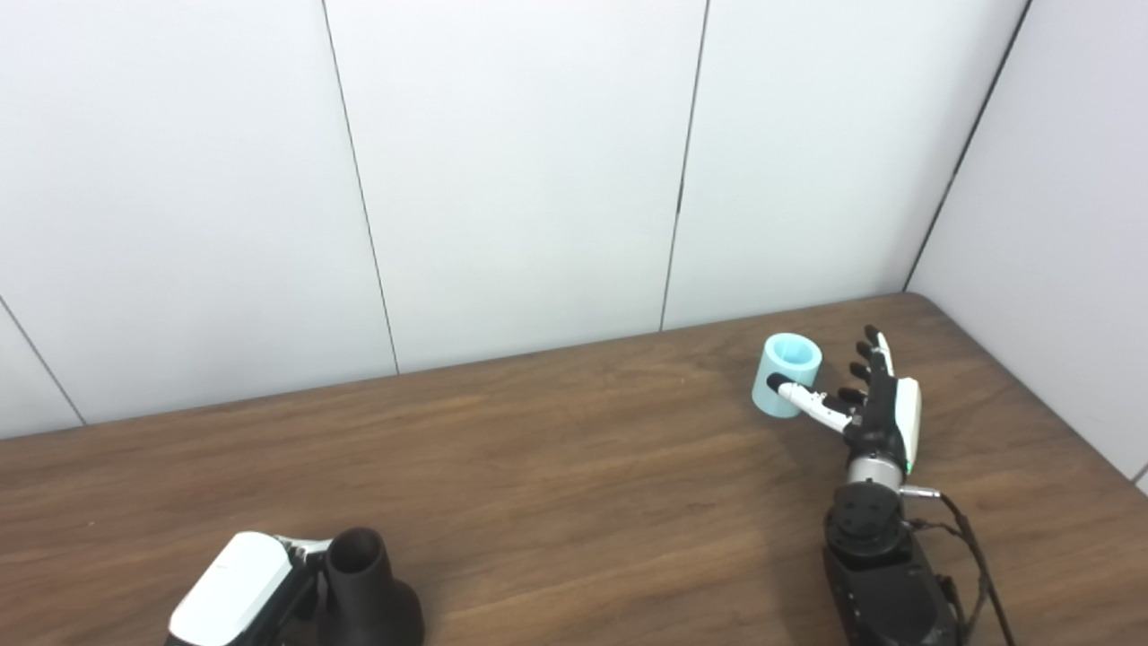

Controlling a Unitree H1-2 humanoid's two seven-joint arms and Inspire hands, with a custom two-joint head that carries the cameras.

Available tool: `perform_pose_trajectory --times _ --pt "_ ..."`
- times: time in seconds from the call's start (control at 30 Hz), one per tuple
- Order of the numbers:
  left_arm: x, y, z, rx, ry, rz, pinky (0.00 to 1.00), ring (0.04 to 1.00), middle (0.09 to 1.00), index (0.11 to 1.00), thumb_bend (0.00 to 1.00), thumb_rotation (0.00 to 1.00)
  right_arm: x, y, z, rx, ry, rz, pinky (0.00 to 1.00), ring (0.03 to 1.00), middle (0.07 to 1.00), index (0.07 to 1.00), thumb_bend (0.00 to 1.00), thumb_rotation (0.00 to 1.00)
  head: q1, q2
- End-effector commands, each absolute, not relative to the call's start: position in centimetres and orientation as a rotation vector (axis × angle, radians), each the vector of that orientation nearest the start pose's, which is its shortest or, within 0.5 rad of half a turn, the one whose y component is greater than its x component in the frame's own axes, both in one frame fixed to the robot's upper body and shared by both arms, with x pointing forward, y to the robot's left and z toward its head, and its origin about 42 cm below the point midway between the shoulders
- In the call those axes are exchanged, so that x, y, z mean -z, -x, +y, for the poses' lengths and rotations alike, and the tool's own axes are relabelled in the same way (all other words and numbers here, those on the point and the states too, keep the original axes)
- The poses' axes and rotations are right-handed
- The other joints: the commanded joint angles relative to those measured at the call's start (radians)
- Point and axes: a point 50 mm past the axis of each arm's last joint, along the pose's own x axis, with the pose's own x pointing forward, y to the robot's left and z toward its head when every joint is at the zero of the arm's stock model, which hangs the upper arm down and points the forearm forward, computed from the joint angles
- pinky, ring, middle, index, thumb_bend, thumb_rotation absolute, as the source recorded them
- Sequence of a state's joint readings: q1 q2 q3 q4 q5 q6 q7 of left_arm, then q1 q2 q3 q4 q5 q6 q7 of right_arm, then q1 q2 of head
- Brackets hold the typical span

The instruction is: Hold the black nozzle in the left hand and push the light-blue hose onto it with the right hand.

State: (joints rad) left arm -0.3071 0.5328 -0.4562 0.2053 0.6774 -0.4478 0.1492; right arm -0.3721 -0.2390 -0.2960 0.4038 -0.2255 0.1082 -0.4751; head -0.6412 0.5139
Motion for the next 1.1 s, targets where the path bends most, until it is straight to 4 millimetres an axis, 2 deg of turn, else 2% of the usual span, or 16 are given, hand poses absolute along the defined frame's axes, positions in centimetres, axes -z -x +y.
perform_pose_trajectory --times 0.0,0.07,0.13,0.2,0.3,0.4,0.6,0.73,0.8,1.07 --pt "-14.4 -34.9 25.8 0.568 -1.163 -0.609 0.14 0.212 0.391 0.496 0.51 0.00 -14.7 -39.2 -37.8 0.718 0.389 0.007 0.65 0.769 0.827 0.854 0.99 0.27 -0.001 0.001" --pt "-14.3 -34.9 25.8 0.567 -1.166 -0.610 0.14 0.226 0.389 0.500 0.51 0.00 -14.5 -39.1 -37.6 0.705 0.388 0.012 0.64 0.755 0.820 0.843 1.00 0.26 0.002 0.002" --pt "-14.3 -34.9 25.9 0.566 -1.175 -0.608 0.13 0.200 0.451 0.486 0.52 0.00 -14.3 -39.0 -37.6 0.697 0.385 0.015 0.67 0.774 0.826 0.840 1.00 0.25 0.002 0.002" --pt "-14.3 -34.9 25.9 0.568 -1.183 -0.605 0.12 0.189 0.468 0.483 0.52 0.00 -14.2 -38.9 -37.5 0.688 0.394 0.013 0.65 0.759 0.816 0.831 1.00 0.25 0.000 0.005" --pt "-14.4 -35.0 25.9 0.566 -1.184 -0.608 0.12 0.182 0.473 0.482 0.52 0.00 -14.3 -38.7 -37.4 0.658 0.413 0.007 0.63 0.738 0.783 0.803 1.00 0.24 0.001 0.005" --pt "-14.4 -34.9 25.8 0.569 -1.192 -0.605 0.12 0.177 0.473 0.482 0.52 0.00 -14.1 -38.6 -37.4 0.633 0.454 0.008 0.55 0.660 0.730 0.761 1.00 0.24 0.005 0.007" --pt "-14.5 -34.9 25.8 0.567 -1.190 -0.603 0.12 0.182 0.473 0.482 0.52 0.00 -13.7 -38.4 -37.1 0.601 0.481 0.018 0.61 0.690 0.701 0.736 1.00 0.24 0.007 0.011" --pt "-14.5 -34.9 25.6 0.564 -1.183 -0.604 0.11 0.169 0.473 0.482 0.52 0.00 -13.8 -38.4 -37.0 0.574 0.525 0.032 0.51 0.613 0.700 0.728 1.00 0.24 0.019 0.013" --pt "-14.5 -34.8 25.4 0.566 -1.181 -0.606 0.10 0.167 0.473 0.482 0.52 0.00 -13.9 -38.4 -37.1 0.557 0.544 0.038 0.54 0.642 0.699 0.721 1.00 0.25 0.039 0.018" --pt "-14.8 -34.7 24.8 0.559 -1.178 -0.630 0.12 0.187 0.473 0.482 0.52 0.00 -14.6 -38.5 -36.9 0.525 0.551 0.035 0.52 0.617 0.649 0.651 0.98 0.24 0.047 0.018"
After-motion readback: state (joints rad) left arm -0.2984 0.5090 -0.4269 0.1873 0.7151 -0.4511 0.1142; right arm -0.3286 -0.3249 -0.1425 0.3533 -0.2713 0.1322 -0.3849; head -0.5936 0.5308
